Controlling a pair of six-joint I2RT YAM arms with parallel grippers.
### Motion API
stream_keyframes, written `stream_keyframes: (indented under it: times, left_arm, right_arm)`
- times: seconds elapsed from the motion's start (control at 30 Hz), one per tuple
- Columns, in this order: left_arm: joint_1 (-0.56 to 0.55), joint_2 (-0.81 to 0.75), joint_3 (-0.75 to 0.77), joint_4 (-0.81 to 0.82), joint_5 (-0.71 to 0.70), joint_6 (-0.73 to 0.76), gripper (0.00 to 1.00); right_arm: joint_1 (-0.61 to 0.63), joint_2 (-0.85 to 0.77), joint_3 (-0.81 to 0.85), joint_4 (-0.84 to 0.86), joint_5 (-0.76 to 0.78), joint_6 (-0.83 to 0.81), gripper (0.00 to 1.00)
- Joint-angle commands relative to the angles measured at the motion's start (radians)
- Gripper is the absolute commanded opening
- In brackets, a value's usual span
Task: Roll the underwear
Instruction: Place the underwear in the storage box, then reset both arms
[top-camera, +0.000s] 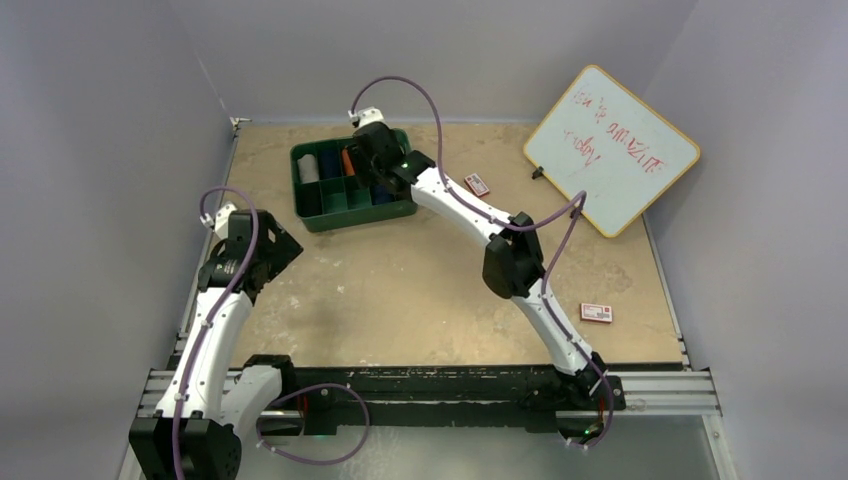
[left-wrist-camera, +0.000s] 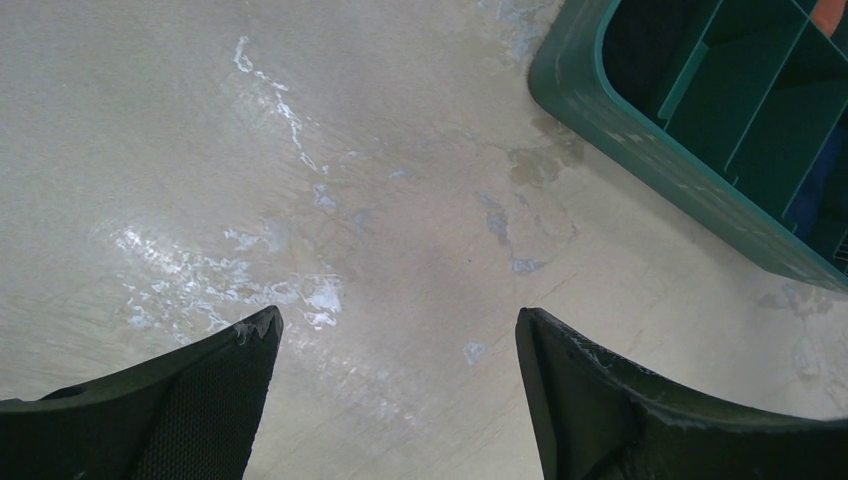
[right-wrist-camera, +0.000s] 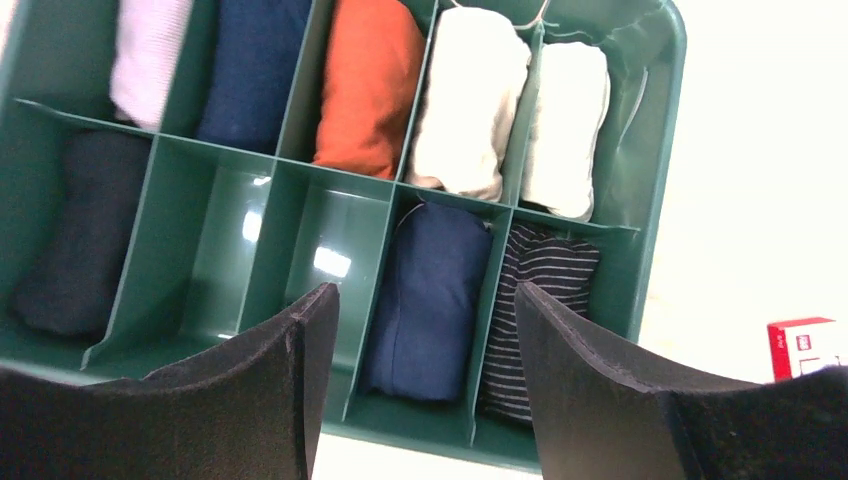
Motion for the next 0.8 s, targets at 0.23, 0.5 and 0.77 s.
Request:
stream_keyframes:
  times: [0.23,0.5,0.77]
  left_arm:
    - [0.007,0.009,0.004,0.094,0.148,0.112,0.84]
    - [0.007,0.107,0.143,0.115,0.301,0.202,0.84]
    - [0.007,0.231,0.334,0.112,0.401,0.32,0.91]
  right_arm:
    - [-0.003,-0.436,-0.459,0.24,-0.031,-0.049,0.97]
    - [-0.17,-0.799,-0.853,0.282,-0.109,-0.065,0.99]
    - [-0.456,-1.041,-1.143,0.278,-0.381,0.011,0.99]
